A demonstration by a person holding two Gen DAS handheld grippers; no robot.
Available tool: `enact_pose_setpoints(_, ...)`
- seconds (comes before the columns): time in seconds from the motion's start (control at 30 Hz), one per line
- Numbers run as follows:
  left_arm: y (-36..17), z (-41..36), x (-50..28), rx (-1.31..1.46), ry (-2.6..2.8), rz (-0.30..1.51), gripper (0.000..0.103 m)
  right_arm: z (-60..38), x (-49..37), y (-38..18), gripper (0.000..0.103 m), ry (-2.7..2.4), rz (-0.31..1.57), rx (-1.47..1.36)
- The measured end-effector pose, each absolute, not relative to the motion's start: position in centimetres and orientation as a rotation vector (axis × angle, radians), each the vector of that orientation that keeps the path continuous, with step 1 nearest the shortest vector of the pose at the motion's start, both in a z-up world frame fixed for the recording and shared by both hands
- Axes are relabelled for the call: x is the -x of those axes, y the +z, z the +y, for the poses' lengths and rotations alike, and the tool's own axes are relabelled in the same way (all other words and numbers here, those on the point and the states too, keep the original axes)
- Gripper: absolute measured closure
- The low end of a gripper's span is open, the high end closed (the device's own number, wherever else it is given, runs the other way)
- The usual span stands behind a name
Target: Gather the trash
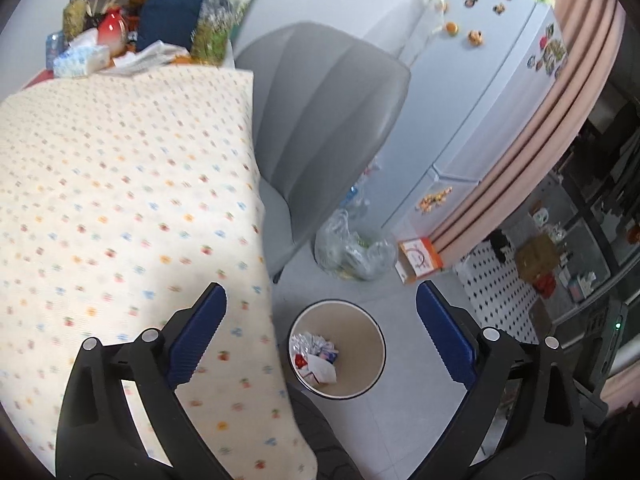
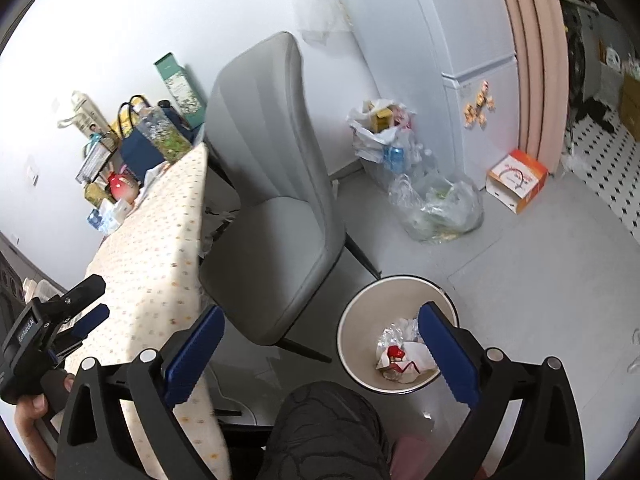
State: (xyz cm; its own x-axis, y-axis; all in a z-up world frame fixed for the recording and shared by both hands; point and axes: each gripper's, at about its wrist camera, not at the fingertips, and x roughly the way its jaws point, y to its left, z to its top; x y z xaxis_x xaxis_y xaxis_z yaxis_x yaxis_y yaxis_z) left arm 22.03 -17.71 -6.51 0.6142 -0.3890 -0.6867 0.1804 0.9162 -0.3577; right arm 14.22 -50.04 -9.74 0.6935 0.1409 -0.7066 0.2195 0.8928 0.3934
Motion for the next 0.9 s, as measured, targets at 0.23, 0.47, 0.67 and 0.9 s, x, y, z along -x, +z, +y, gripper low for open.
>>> enact_pose_setpoints(0.23,-3.0,-14.1,-19.7,0.289,-0.311,0.767,0.006,-46.7,-13.5,-5.6,0.008,-0.029,0.775,-0.405)
enact_pose_setpoints(0.47,-0.4,-11.1,-17.6,0.292,-0.279,0.709,0.006,-43.6,-12.3,-2.1,0.008,0.001,0.728,-0.361)
enact_pose_setpoints(0.67,2.2,-8.4,-15.3,0.275,-0.252,0.65,0.006,-41.4,-11.5,0.7,0.008,-0.03,0.701,-0.312)
enact_pose_setpoints(0.9,4.2,-6.5,-12.3,0.246,-0.22,0.611,0.006,-38.6,-10.2,3.0,0.008,0.018,0.671,-0.256)
